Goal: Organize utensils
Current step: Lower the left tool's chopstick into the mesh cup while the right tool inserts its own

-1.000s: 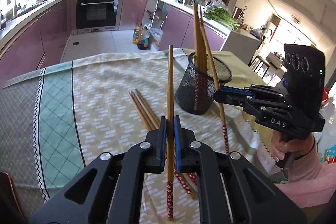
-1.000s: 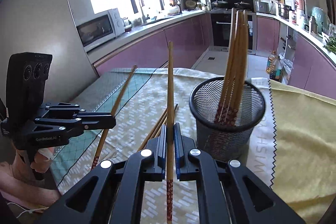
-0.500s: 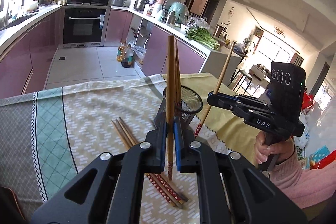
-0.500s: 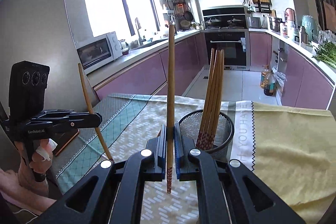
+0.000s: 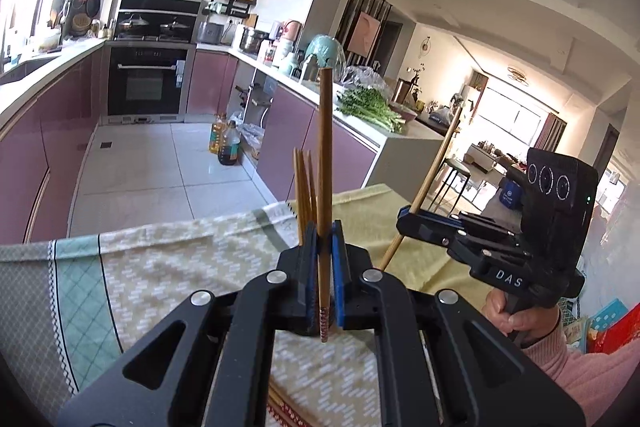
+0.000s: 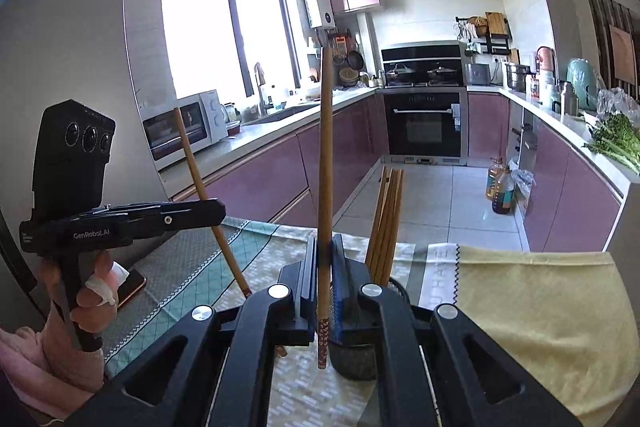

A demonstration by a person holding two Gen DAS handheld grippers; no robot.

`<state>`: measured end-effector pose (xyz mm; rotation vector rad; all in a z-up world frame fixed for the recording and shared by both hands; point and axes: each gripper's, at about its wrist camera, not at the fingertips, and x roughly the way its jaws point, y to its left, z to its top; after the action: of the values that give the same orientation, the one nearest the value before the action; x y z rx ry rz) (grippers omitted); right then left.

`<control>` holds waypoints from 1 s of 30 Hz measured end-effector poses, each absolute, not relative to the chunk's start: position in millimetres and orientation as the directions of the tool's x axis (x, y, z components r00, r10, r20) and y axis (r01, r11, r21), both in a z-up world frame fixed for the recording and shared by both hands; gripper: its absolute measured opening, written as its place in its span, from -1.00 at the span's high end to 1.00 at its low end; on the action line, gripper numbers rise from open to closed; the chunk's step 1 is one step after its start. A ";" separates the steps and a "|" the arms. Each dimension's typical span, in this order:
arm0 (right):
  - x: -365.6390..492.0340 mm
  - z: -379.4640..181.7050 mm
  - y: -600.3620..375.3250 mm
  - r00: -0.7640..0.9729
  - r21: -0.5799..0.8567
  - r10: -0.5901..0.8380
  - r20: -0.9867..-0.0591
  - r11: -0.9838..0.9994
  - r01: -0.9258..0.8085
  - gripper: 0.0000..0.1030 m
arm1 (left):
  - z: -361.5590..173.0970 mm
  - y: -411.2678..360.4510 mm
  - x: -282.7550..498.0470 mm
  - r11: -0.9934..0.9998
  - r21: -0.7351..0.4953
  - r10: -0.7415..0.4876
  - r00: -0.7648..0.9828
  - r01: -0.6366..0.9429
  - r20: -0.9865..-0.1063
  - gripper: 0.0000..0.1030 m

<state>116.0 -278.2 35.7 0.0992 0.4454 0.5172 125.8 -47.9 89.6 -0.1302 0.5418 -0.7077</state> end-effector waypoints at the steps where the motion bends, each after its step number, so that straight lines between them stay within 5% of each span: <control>1: 117.2 38.4 -279.4 0.780 0.199 0.497 -0.379 0.867 -0.456 0.89 | 94.2 -50.6 127.4 0.757 -0.289 -0.650 0.632 0.586 -0.422 0.86; 12: 132.9 46.4 -288.5 0.810 0.197 0.470 -0.351 0.883 -0.427 0.89 | 116.0 -77.4 145.5 0.784 -0.216 -0.615 0.677 0.583 -0.405 0.86; 30: 167.5 31.8 -287.1 0.833 0.258 0.436 -0.341 0.895 -0.363 0.89 | 65.5 -100.9 175.9 0.804 -0.167 -0.558 0.629 0.571 -0.541 0.86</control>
<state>167.5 -287.1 31.8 0.1856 0.4047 0.4263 175.9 -100.9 65.5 0.0214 0.6127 -0.6468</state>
